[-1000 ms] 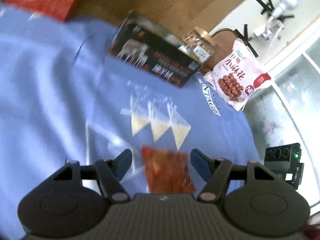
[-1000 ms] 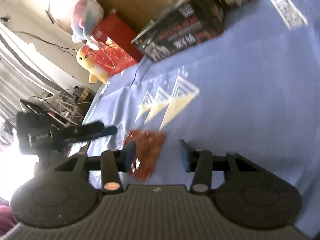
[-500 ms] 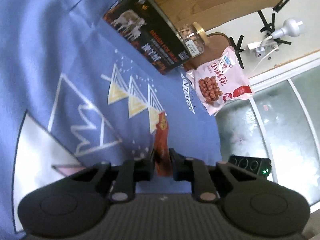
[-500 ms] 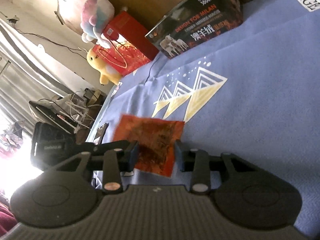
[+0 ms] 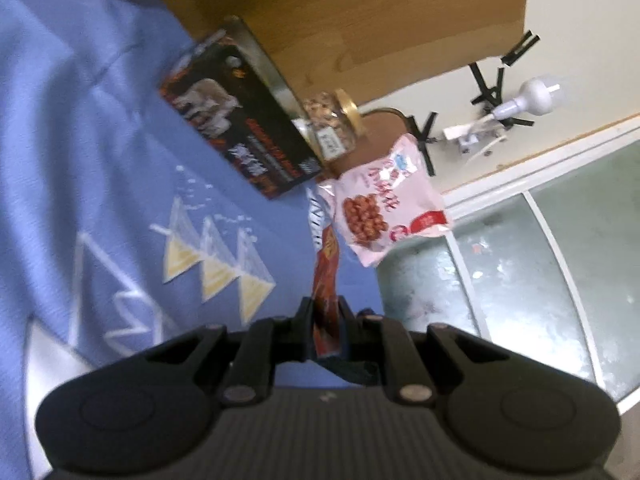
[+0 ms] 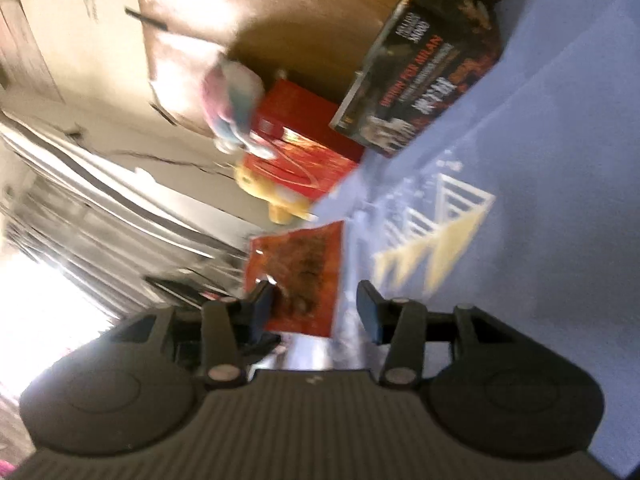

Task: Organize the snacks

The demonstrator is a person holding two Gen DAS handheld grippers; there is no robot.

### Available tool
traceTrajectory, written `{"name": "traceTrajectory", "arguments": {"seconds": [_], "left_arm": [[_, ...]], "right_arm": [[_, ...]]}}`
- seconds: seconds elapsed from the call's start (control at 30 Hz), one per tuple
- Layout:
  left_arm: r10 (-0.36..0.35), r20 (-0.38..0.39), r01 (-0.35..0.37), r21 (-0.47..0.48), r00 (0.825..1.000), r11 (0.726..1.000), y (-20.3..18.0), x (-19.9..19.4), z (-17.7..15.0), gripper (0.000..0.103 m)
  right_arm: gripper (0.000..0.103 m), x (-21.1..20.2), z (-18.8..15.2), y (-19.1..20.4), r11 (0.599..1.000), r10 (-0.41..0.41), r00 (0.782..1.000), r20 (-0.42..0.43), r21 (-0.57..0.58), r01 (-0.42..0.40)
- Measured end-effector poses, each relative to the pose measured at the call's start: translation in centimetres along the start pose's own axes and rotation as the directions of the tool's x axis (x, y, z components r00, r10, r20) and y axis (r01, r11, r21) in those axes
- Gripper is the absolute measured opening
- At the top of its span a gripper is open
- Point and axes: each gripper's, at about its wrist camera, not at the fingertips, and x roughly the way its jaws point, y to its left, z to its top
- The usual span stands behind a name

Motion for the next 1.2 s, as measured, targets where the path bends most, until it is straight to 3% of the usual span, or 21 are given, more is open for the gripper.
{"name": "traceTrajectory", "arguments": {"seconds": [0.23, 0.43, 0.5, 0.53, 0.57, 0.63, 0.67, 0.7, 0.77, 0.9, 0.97, 1.1, 1.2], "left_arm": [[0.115, -0.007, -0.111, 0.191, 0.993, 0.975, -3.9, 3.6, 5.1, 0.017], [0.211, 0.040, -0.213, 0.306, 0.977, 0.928, -6.1, 9.1, 12.0, 0.027], [0.266, 0.074, -0.275, 0.323, 0.961, 0.906, -6.0, 11.2, 13.9, 0.029], [0.309, 0.096, -0.323, 0.339, 0.946, 0.884, -5.8, 12.4, 14.7, 0.035], [0.360, 0.118, -0.378, 0.352, 0.925, 0.856, -5.7, 13.5, 15.2, 0.040], [0.454, 0.151, -0.477, 0.363, 0.878, 0.801, -5.0, 15.5, 15.8, 0.048], [0.488, 0.160, -0.511, 0.370, 0.858, 0.776, -4.7, 16.1, 15.8, 0.048], [0.509, 0.176, -0.535, 0.377, 0.843, 0.756, -4.6, 16.4, 15.7, 0.048], [0.510, 0.211, -0.551, 0.392, 0.834, 0.737, -4.7, 15.7, 15.1, 0.050], [0.476, 0.277, -0.549, 0.367, 0.835, 0.751, -5.7, 12.3, 13.5, 0.051], [0.452, 0.324, -0.549, 0.356, 0.831, 0.756, -6.5, 10.0, 11.9, 0.051], [0.469, 0.399, -0.605, 0.355, 0.788, 0.713, -7.8, 7.6, 7.6, 0.058], [0.480, 0.425, -0.631, 0.367, 0.767, 0.683, -7.7, 6.8, 3.4, 0.058]], "right_arm": [[0.026, 0.6, 4.2, 2.3, 0.996, -0.024, 0.995, 0.101, -0.081, 0.032], [0.024, 2.4, 10.4, 4.5, 0.958, -0.136, 0.962, 0.235, -0.217, 0.188], [0.024, 4.1, 12.5, 4.8, 0.918, -0.204, 0.939, 0.277, -0.279, 0.281], [0.024, 5.0, 13.3, 4.8, 0.892, -0.243, 0.925, 0.292, -0.307, 0.331], [0.028, 6.2, 14.0, 4.8, 0.854, -0.289, 0.907, 0.305, -0.345, 0.389], [0.033, 8.5, 14.7, 4.5, 0.750, -0.401, 0.848, 0.348, -0.406, 0.522], [0.033, 9.2, 14.6, 4.3, 0.705, -0.439, 0.812, 0.383, -0.413, 0.576], [0.033, 9.5, 14.5, 4.2, 0.683, -0.450, 0.797, 0.403, -0.419, 0.598], [0.034, 8.9, 13.8, 4.0, 0.691, -0.415, 0.800, 0.433, -0.422, 0.587], [0.034, 7.1, 11.3, 4.4, 0.706, -0.376, 0.794, 0.477, -0.408, 0.579], [0.034, 5.9, 9.5, 4.7, 0.721, -0.354, 0.803, 0.479, -0.408, 0.561], [0.042, 4.2, 5.1, 5.3, 0.704, -0.335, 0.795, 0.506, -0.426, 0.568], [0.047, 3.2, 1.3, 5.3, 0.680, -0.348, 0.770, 0.535, -0.422, 0.600]]}}
